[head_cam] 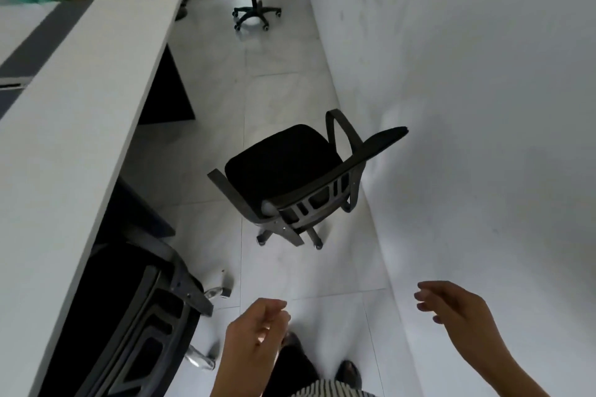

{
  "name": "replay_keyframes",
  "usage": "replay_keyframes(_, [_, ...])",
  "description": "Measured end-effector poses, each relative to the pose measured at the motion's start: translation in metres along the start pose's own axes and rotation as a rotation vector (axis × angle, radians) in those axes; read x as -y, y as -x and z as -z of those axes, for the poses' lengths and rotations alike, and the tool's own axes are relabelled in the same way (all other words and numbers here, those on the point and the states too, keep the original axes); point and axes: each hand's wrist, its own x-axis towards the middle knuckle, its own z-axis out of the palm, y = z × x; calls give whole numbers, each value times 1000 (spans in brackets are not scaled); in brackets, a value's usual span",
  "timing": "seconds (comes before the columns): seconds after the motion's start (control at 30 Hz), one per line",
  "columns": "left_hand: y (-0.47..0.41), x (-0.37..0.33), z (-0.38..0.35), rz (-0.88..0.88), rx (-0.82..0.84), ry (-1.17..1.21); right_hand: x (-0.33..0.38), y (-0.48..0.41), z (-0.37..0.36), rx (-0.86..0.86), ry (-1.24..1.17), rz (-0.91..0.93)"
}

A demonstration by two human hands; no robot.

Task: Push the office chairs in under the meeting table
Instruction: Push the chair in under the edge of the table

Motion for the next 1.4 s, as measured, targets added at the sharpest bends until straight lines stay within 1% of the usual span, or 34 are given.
replay_keyframes(0.17, [-84,-27,-10,-38,-30,3,26,-78,3,-34,19,50])
replay_keyframes(0.27, [-143,-48,-20,-107,-93,-83,50,-131,0,-44,59,95])
replay_keyframes(0.33, [-181,-58,-31,-161,-135,-160,71,-167,-3,-66,139,158])
replay_keyframes(0.47, [-247,-53,-59,-191,-123,-400,110,-235,-12,-145,342,296])
replay_keyframes(0.57, [-276,-37,-76,-145,-49,-662,123,-285,-27,-189,527,400])
replay_keyframes(0.6, [-280,-34,-79,-112,-18,-766,124,-302,-33,-189,587,446])
replay_keyframes(0.67, [-285,-32,-84,-79,1,-854,119,-331,-46,-127,722,519])
replay_keyframes(0.73, [-287,-31,-87,-34,12,-878,113,-355,-56,-52,834,543])
replay_keyframes(0.8, [-290,-28,-87,5,-6,-856,108,-372,-63,-29,890,583])
replay_keyframes(0.9, [-302,-26,-90,35,-109,-873,109,-393,-69,-19,890,653])
replay_keyframes(1.0, [-329,-34,-100,74,-167,-876,119,-435,-73,5,894,717])
replay_keyframes(1.17, [-397,-66,-100,185,-270,-787,171,-523,-100,38,852,862])
replay_keyframes(1.3, [-449,-75,-89,247,-362,-706,212,-584,-130,93,958,914])
replay_keyframes(1.4, [-487,-82,-74,255,-437,-665,244,-623,-159,127,1016,964])
